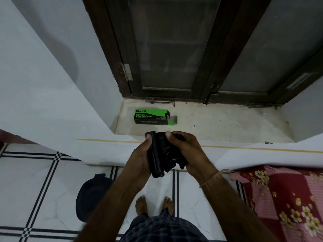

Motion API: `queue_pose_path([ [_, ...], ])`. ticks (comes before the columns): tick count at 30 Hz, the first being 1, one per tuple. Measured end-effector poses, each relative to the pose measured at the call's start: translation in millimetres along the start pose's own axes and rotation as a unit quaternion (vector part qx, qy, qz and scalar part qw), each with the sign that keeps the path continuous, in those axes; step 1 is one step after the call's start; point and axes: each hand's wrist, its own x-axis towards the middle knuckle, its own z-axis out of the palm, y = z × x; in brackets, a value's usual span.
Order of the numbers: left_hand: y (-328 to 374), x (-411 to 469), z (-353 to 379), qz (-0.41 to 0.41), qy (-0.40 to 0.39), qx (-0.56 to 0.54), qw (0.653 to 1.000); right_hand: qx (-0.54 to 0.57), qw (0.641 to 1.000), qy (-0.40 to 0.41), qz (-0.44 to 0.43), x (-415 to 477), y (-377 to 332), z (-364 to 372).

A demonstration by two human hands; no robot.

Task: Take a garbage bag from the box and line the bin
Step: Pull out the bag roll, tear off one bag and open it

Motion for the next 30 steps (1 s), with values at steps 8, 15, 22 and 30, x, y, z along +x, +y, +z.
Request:
queue_pose_path([
  [8,-4.9,1.1,-4.6,0.003,0.004,-0.011,1.000,-0.006,1.000,0.009,0.000,-5.0,0.5,-3.7],
  [15,-9.5,3.0,-4.8,0.011,-0.005,-0.028,1.000,0.009,1.000,0.007,-0.013,-5.0,0.4,-5.4],
  [22,-9.0,2.0,-0.1,0.001,0.014,-0.032,0.999,-0.020,0.999,0.011,-0.025,-3.8,4.4,-9.3],
  [30,-9.6,-2.1,6.2,0.011,0.004,0.017,1.000,-0.011,1.000,-0.018,-0.005,-7.8,0.4,-2.5],
])
